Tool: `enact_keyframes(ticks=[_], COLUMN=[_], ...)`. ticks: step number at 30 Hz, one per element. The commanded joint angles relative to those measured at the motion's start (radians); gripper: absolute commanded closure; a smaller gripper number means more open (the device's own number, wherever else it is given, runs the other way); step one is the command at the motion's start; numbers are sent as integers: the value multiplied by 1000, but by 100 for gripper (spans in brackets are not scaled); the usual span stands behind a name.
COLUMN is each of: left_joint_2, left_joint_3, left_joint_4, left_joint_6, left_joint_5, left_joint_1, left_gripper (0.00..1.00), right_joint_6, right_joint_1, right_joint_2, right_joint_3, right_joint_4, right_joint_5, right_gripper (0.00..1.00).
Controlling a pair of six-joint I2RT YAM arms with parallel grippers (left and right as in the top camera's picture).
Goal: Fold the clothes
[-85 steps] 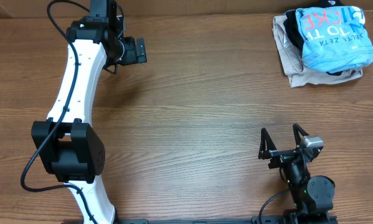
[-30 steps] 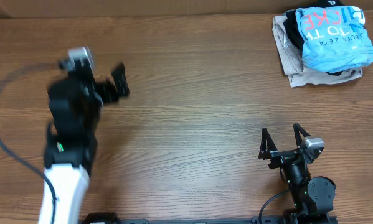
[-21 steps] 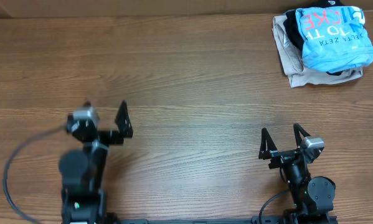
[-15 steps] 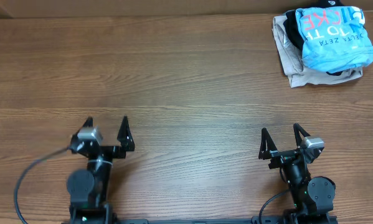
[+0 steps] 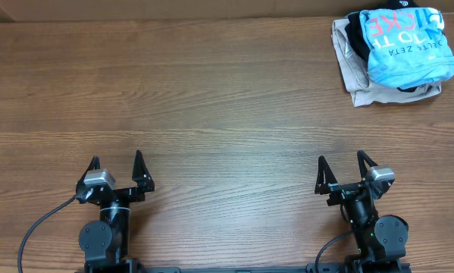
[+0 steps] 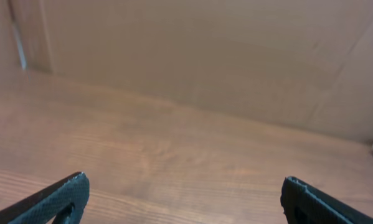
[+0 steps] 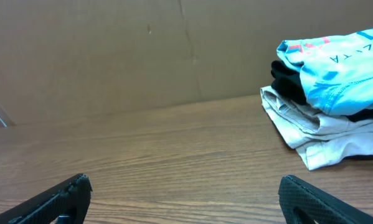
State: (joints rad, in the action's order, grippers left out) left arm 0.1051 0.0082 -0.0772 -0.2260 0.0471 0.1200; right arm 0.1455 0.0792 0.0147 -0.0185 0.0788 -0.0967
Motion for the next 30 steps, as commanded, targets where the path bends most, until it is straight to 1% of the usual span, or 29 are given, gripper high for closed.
enact_keyframes(ticks=[1, 2, 30], left_joint_2=[-79, -101, -100], left_joint_3=[-3, -3, -3], left_joint_4=[123, 161, 152], left_joint_6=[20, 21, 31], left_joint_5=[-11, -11, -6], left_joint_1=[17, 17, 17], left_gripper=[0, 0, 0], right_joint_6=[5, 5, 5], right_joint_1=[-3, -3, -3], right_joint_2=[-12, -12, -12], right_joint_3=[10, 10, 10], right_joint_4=[-4, -4, -4], right_joint_5=[6, 6, 6], right_gripper=[0, 0, 0])
